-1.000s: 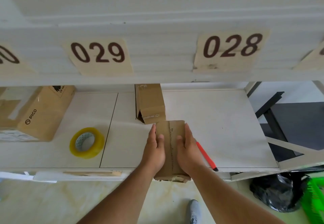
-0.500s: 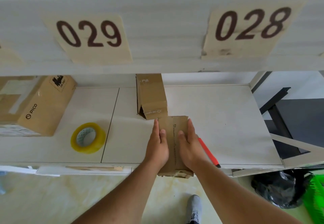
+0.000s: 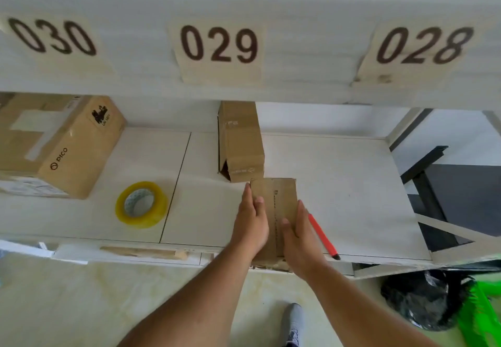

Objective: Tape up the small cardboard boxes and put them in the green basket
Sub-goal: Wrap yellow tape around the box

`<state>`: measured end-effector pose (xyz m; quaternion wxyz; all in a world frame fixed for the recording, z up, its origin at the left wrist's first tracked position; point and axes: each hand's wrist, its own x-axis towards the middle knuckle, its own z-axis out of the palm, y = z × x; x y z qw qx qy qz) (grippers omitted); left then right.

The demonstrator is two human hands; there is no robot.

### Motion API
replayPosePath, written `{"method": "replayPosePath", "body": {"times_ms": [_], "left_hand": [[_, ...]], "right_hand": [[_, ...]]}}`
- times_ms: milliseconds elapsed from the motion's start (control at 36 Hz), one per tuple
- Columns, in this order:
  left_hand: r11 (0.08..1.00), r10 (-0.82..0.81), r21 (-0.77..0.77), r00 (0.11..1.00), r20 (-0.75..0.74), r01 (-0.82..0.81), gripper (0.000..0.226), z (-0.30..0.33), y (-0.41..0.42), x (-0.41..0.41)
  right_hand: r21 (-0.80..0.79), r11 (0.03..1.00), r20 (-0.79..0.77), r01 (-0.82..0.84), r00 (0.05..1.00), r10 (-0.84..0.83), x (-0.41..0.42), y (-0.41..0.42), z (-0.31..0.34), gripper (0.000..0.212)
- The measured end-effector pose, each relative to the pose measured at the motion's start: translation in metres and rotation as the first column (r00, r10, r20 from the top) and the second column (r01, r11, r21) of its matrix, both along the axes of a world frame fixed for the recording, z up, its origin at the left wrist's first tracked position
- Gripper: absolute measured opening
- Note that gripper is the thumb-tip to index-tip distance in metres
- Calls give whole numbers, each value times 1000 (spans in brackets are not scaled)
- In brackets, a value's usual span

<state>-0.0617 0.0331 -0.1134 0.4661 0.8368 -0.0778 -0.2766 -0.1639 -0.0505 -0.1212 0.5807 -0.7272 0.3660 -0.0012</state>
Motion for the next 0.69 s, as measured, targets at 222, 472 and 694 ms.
{"method": "replayPosePath", "body": {"times_ms": [222, 472, 694], "left_hand": [[996, -54, -78, 996, -67, 49, 64, 11, 28, 17], [744, -55, 637, 930, 363, -204, 53, -30, 185, 128], [397, -458, 909, 832, 313, -124, 50, -36, 209, 144]], "right_hand": [[56, 996, -23, 69, 997, -68, -2, 3, 16, 66], [-182, 978, -77, 100, 990, -115, -38, -18, 48, 59], [-278, 951, -125, 133, 977, -173, -49, -33, 69, 59]]}}
